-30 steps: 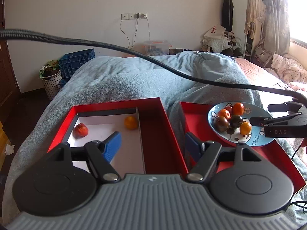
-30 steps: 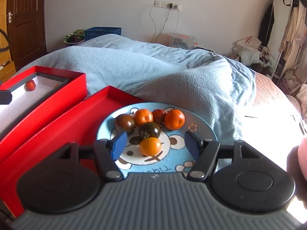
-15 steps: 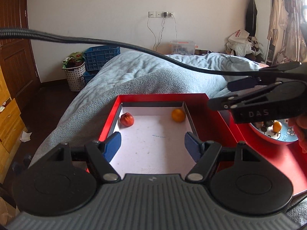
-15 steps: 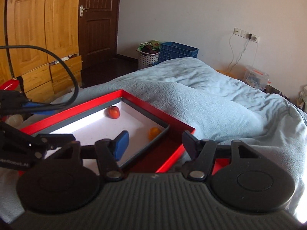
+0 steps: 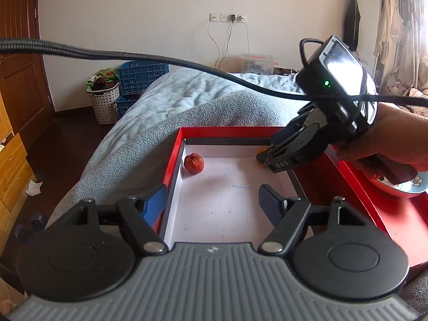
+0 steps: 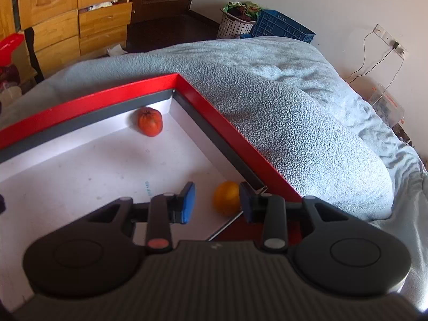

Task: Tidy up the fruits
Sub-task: 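Move both tools to the tray and grasp the last tangerine with the right tool, then grasp the last red tomato in the tray with the left tool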

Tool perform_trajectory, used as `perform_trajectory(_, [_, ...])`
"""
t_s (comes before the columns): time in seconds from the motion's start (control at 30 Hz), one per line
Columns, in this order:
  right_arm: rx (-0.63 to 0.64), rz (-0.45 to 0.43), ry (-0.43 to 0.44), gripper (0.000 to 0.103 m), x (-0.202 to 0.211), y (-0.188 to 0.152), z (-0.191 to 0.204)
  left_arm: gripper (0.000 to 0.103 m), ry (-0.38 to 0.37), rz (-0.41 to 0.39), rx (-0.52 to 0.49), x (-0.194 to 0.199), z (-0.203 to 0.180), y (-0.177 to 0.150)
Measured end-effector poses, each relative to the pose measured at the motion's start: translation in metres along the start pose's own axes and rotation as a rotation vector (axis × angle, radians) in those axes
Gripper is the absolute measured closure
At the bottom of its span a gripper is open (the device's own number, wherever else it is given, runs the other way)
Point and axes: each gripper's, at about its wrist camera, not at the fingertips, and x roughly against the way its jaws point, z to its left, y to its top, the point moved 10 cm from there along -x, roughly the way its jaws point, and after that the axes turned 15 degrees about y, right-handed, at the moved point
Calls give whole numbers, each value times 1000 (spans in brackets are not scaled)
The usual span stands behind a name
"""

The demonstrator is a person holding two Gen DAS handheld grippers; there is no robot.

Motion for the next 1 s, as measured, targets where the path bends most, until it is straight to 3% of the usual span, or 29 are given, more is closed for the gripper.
perform_trajectory(0.2, [127,104,-65,65,-26,-9,5,24,-12,22,23,-10,2,-3])
perform_trajectory(0.3, [146,91,-108,67,-27,-11,5,24,-5,37,29,-15,5,-5])
perform_trajectory(0.53, [41,-15,-81,70,-4,-13,4,24,32,67,48,-25,11,-8])
perform_trajectory(0.7, [-105,-157,-3,70,35,-17,13,24,50,79,66,-28,14,-5])
perform_trajectory(0.87, [-161,-277,19,70,78,-34,25,24,68,77,92,-30,10,15])
perform_trajectory(1.0, [-191,-346,25,70,105,-45,33,24,94,126,134,-53,-2,38])
